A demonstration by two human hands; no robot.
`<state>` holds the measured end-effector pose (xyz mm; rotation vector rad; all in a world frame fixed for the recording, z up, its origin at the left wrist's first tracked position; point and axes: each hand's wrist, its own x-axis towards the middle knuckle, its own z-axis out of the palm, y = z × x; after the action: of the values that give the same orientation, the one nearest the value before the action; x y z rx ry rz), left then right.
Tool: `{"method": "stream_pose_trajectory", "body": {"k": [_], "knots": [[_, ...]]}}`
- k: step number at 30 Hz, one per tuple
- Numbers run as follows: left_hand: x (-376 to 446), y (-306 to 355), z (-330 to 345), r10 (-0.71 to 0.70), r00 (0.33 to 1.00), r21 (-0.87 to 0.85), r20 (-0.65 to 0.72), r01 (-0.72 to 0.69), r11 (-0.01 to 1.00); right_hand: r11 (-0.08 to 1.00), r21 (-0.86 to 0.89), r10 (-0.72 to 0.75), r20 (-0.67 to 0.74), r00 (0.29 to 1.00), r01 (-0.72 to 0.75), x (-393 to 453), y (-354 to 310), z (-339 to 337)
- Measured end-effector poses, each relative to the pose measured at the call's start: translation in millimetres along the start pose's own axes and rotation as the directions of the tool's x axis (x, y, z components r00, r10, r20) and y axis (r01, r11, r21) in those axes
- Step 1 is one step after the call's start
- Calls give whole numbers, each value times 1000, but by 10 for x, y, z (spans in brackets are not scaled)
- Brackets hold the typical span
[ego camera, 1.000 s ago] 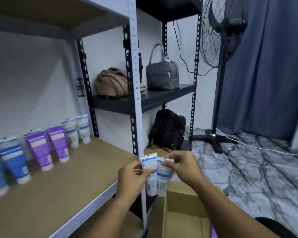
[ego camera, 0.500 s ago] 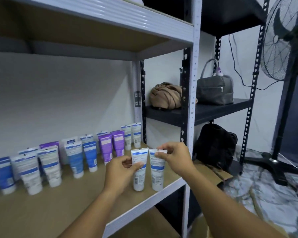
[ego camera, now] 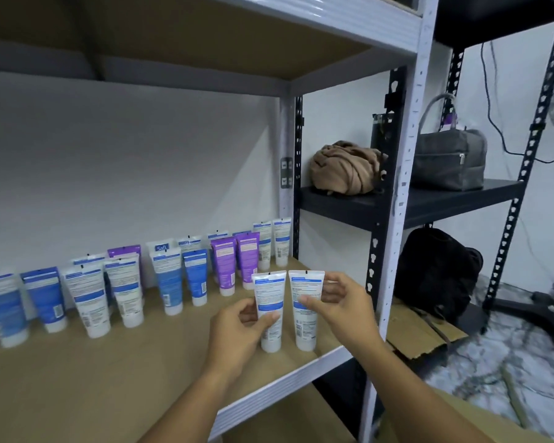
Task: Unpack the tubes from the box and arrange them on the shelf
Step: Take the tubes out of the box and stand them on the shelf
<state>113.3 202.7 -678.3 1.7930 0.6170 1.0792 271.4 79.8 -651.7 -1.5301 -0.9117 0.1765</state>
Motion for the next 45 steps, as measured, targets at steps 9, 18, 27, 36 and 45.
{"method": "stream_pose_trajectory", "body": {"k": [9,18,27,36,45], "knots": [[-39,-130,-20,14,999,31,39,-15,999,995,-101,-8,143,990,23,-31,280,157],[-41,-269,-568,20,999,56,-38,-17,998,995,-32,-83,286,955,96,85,232,798],[-298,-298,-1535,48,977,167,-206,-14,986,979,149,-192,421,887,141,-77,-63,1818],[-698,-344,-2557,20,916,250,-401,88,964,958,260,-256,567,783,125,-471,-477,2903],[-875,-516,-3536,-24,819,283,-573,225,932,955,277,-255,585,770,106,-835,-752,4155]]}}
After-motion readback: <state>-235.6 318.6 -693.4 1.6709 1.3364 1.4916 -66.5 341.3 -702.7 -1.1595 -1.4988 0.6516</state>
